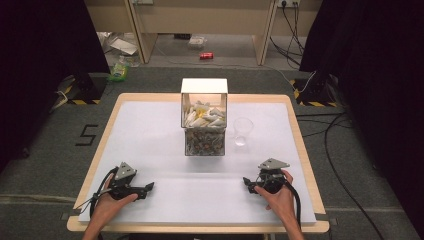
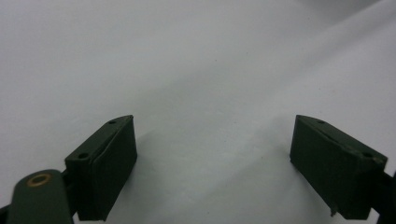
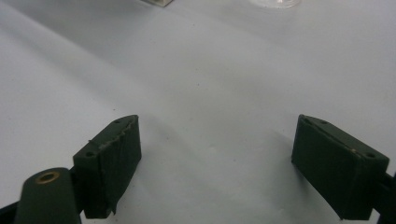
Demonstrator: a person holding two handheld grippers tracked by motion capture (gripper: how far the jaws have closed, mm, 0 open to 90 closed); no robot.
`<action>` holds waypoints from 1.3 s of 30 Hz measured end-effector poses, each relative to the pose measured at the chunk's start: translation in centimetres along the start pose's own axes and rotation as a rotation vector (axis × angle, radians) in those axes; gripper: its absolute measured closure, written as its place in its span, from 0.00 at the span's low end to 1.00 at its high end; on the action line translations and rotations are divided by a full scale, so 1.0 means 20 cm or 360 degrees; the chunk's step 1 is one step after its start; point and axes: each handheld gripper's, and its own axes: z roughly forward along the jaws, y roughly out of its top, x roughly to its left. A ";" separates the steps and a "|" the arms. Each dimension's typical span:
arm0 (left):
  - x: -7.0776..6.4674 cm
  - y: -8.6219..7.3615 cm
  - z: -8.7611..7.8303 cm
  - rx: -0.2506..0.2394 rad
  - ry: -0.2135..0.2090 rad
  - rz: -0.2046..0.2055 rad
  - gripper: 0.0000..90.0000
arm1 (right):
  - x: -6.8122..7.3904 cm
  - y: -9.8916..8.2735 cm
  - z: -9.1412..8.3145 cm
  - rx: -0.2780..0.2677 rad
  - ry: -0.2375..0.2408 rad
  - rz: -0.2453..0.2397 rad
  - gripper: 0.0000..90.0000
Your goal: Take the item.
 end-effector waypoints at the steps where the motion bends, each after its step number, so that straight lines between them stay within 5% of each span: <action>1: 0.00 0.00 0.00 0.0000 -0.0001 0.0000 0.16 | 0.00 0.00 0.00 -0.0001 0.0004 0.0010 0.20; 9: 0.00 0.00 0.00 0.0000 0.0000 0.0001 0.16 | -0.02 0.01 -0.02 -0.0089 -0.0012 0.0031 0.22; 23: 0.00 0.00 0.00 0.0000 0.0000 0.0001 0.16 | -0.01 0.12 -0.13 -0.0396 -0.0047 0.0005 0.24; 39: 0.00 0.00 0.00 0.0001 0.0001 0.0001 0.16 | 0.02 0.32 -0.36 -0.0634 0.0007 -0.0146 0.49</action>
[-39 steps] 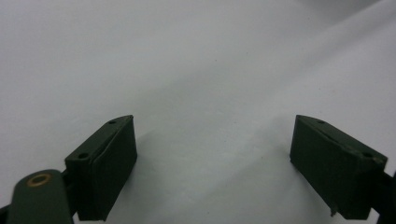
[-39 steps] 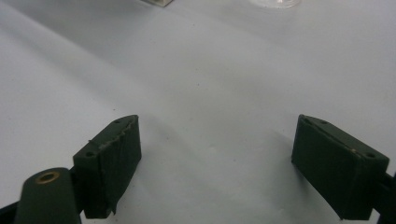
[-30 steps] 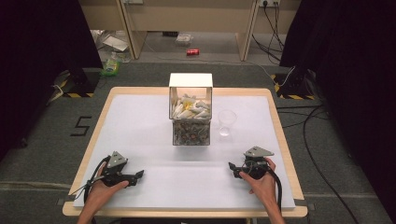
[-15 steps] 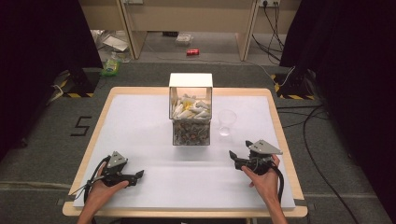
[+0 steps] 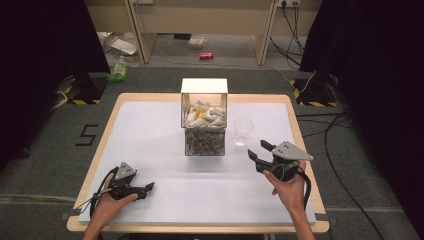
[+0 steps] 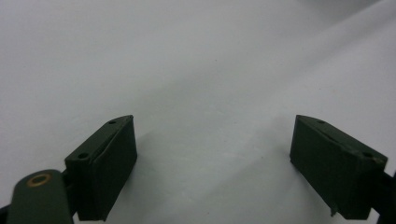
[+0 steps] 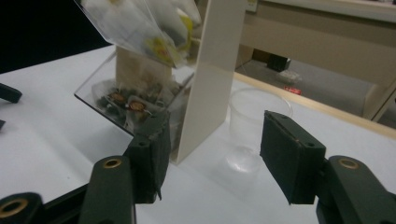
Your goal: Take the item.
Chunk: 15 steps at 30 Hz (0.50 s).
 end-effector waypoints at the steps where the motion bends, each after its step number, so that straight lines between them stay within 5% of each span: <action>1: 0.00 0.00 0.00 0.0000 -0.0001 0.0000 0.16 | 0.01 0.04 -0.01 -0.0027 0.0015 -0.0022 0.51; 15: 0.00 0.00 0.00 -0.0001 -0.0001 0.0000 0.16 | 0.04 0.22 -0.01 -0.0116 0.0073 -0.0034 0.58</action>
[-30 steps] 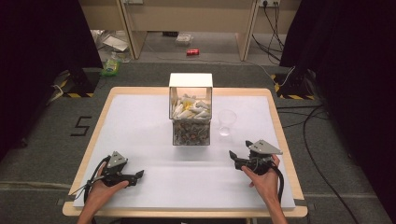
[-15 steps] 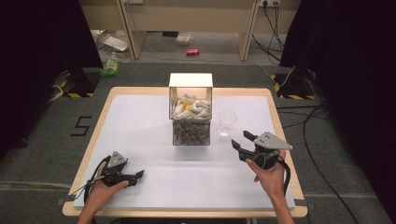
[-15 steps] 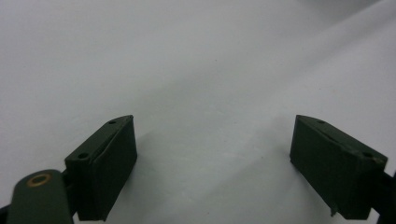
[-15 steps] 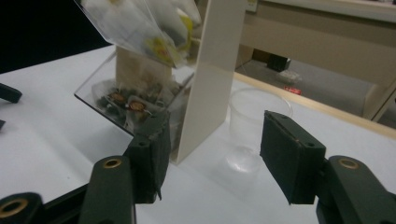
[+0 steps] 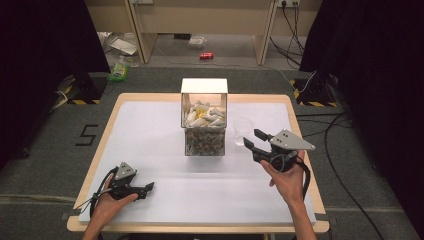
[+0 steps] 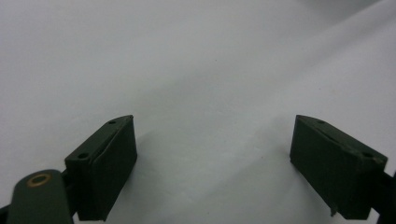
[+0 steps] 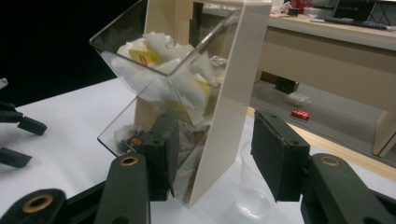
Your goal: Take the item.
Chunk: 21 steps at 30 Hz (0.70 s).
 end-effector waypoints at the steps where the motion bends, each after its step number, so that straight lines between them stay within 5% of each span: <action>1: 0.00 0.00 0.00 0.0000 -0.0001 -0.0001 0.16 | 0.00 0.01 0.01 -0.0010 0.0004 0.0004 0.58; 21: 0.00 0.00 0.00 -0.0002 0.0000 -0.0003 0.16 | 0.08 0.22 0.10 -0.0088 0.0092 -0.0022 0.60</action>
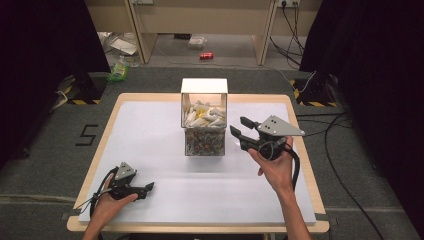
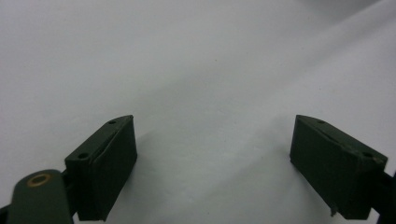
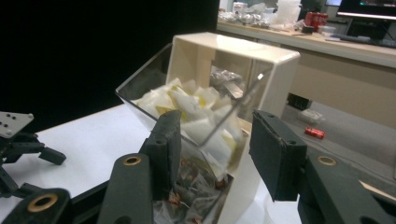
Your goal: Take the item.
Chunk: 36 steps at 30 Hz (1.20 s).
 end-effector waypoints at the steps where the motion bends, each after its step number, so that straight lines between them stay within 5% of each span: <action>1: 0.00 0.00 0.00 0.0001 0.0002 0.0003 0.16 | 0.00 0.01 0.00 -0.0001 0.0005 -0.0001 0.61; 36: 0.00 0.00 0.00 0.0003 0.0000 0.0005 0.16 | 0.07 0.08 0.32 0.0094 0.0075 -0.0140 0.65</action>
